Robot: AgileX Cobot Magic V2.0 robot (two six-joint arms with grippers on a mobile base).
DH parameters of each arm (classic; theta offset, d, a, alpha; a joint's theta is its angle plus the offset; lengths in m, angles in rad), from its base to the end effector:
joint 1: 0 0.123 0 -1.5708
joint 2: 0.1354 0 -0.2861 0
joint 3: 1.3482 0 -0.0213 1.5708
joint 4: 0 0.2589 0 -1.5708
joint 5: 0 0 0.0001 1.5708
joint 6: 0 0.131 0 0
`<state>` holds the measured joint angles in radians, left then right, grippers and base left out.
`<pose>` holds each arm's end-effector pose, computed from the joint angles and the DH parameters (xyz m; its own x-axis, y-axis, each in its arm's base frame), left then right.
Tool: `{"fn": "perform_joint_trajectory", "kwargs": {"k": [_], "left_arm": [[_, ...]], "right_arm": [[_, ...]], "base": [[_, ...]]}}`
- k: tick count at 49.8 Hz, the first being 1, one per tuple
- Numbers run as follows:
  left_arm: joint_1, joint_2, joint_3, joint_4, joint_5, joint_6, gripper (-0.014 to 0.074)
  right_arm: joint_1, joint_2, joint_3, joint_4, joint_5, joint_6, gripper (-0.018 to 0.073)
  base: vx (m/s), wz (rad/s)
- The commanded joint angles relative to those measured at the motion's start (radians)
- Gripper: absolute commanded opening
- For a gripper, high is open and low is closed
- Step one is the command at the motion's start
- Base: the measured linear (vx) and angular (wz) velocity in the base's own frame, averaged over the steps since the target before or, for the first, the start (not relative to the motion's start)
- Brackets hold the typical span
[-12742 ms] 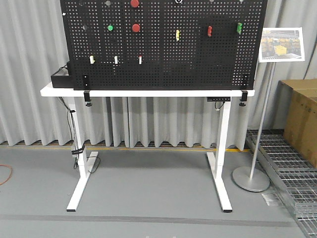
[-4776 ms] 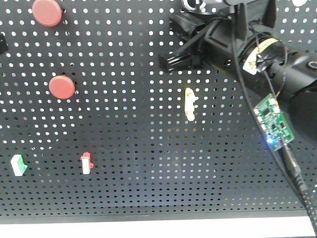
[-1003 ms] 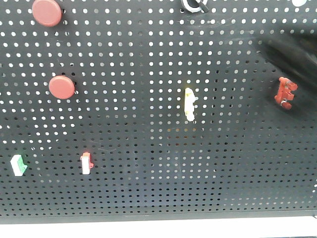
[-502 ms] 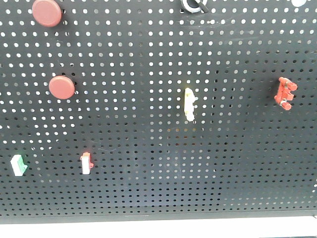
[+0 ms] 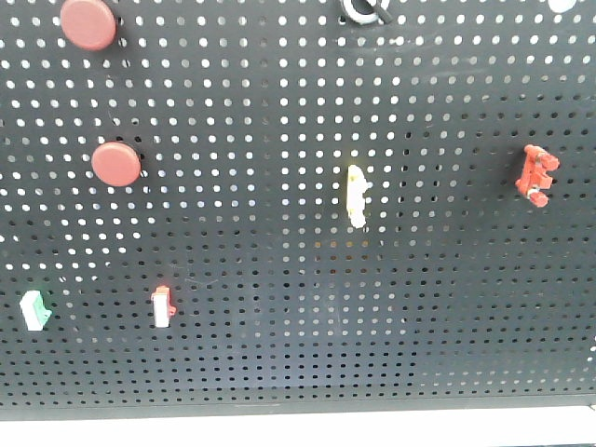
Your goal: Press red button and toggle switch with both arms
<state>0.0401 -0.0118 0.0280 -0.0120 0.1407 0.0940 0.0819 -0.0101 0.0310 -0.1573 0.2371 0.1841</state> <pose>0.1034 0.0039 0.1887 -0.0725 0.0792 -0.9942 -0.0326 0.9961 0.0817 0.1022 0.0035 0.1752 -0.1680 0.0174 -0.9856 -0.0404 0.9989 0.0245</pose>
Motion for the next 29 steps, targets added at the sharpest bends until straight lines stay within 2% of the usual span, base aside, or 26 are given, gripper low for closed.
{"fn": "perform_joint_trajectory", "kwargs": {"k": [1,29], "left_arm": [[0.001,-0.004,0.033,-0.01,-0.081,-0.007,0.0001],[0.001,-0.004,0.033,-0.01,-0.081,-0.007,0.0001]], "right_arm": [[-0.005,-0.005,0.0,-0.016,-0.088,-0.001,0.0],[-0.005,-0.005,0.0,-0.016,-0.088,-0.001,0.0]], "base": [[0.0,0.0],[0.0,0.0]]}}
